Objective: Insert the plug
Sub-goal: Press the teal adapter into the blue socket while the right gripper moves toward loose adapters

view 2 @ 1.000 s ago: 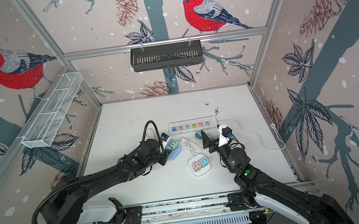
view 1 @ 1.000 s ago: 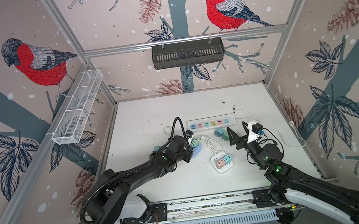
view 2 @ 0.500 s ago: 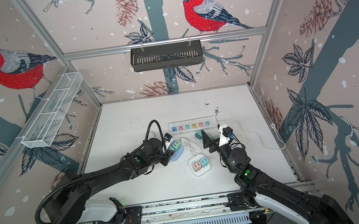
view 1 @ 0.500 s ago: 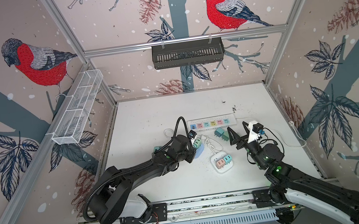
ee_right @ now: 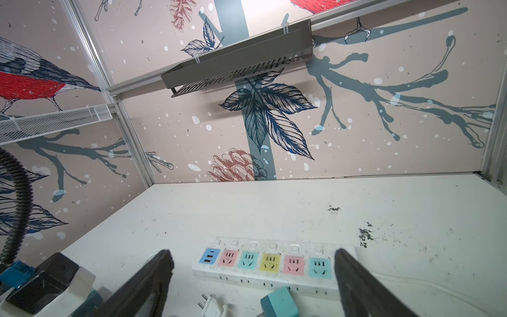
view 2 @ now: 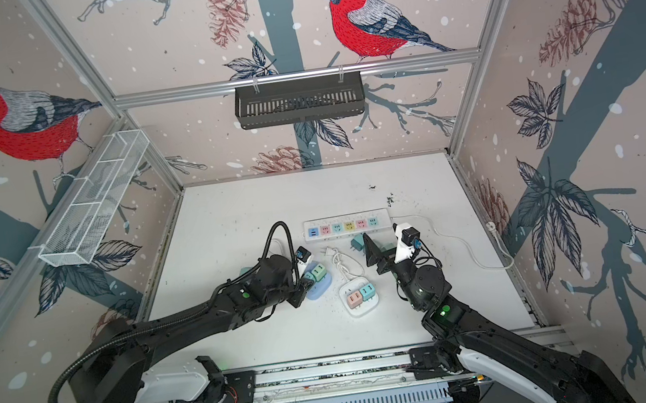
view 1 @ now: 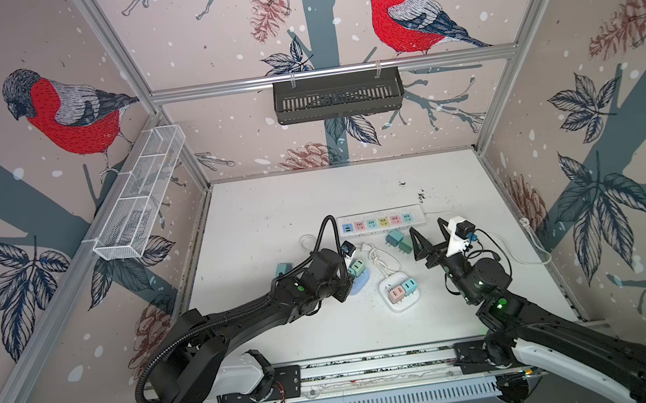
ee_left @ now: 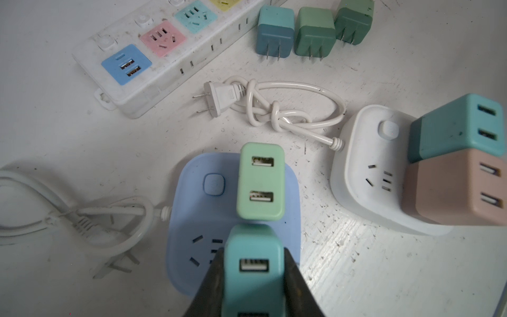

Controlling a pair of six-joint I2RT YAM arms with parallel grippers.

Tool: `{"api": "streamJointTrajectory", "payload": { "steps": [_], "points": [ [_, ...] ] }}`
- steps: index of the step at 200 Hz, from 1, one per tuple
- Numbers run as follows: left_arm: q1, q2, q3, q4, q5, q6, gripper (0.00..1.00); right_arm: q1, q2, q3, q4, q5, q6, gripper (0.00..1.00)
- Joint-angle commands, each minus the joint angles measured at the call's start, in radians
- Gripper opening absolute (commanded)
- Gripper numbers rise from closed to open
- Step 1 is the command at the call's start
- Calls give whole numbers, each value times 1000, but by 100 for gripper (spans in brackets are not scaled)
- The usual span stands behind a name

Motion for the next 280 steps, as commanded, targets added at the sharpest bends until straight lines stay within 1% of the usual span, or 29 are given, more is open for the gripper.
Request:
{"api": "streamJointTrajectory", "payload": {
  "steps": [1,31,48,81,108,143,182,227,261,280],
  "points": [
    [-19,-7,-9,-26,-10,-30,0,-9,1,10,-7,28,39,96],
    [-33,18,-14,-18,-16,-42,0,-30,3,21,-38,52,105,100],
    [-44,32,-24,-8,-16,-49,0,-48,6,33,-66,81,152,99],
    [-77,54,-30,-22,-19,-64,0,-98,29,74,-149,55,234,99],
    [-111,65,-18,-50,-47,-88,0,-114,47,90,-177,45,247,99],
    [-138,95,30,-99,-55,-76,0,-125,47,87,-184,43,258,100],
    [-138,187,113,-142,-40,-26,0,-134,42,87,-190,42,265,99],
    [-139,313,228,-240,-23,8,0,-145,48,89,-198,37,278,99],
    [-139,348,259,-272,20,39,0,-154,38,90,-208,34,284,99],
    [-138,363,291,-313,-2,42,0,-159,33,90,-215,33,288,100]
  ]
}}
